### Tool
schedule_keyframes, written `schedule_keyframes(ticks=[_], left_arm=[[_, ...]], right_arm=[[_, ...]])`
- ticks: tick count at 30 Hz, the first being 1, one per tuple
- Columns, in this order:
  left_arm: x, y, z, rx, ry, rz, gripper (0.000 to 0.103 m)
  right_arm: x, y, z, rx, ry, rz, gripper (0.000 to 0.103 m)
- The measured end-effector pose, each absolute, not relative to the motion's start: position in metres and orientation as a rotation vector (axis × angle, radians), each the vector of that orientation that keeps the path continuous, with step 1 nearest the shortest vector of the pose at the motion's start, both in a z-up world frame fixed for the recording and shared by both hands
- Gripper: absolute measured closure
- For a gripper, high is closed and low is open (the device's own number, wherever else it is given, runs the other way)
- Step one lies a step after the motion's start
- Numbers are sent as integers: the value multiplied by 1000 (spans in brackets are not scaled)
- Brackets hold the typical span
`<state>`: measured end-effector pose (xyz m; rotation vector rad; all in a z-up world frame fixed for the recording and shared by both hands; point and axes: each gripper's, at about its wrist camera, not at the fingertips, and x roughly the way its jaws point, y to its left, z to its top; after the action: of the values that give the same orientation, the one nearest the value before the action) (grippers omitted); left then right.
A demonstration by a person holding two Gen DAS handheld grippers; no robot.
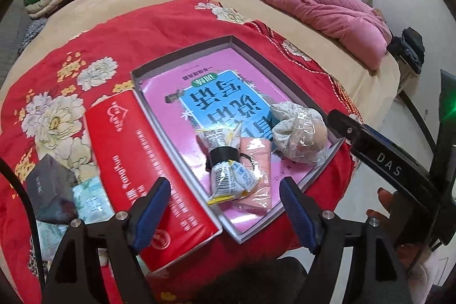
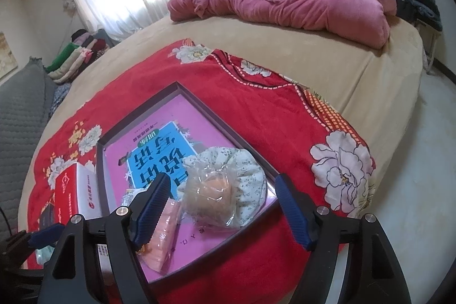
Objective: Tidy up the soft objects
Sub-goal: 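Move both tools back from the tray over the remaining pile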
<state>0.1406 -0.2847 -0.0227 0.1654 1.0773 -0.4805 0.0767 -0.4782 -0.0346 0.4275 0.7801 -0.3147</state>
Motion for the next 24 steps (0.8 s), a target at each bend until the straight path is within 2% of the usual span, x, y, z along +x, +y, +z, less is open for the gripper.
schedule_keyframes(ticks=[24], left_arm=[[107, -253, 30, 153, 979, -440, 25]], right_arm=[[35, -439, 47, 305, 646, -308, 26]])
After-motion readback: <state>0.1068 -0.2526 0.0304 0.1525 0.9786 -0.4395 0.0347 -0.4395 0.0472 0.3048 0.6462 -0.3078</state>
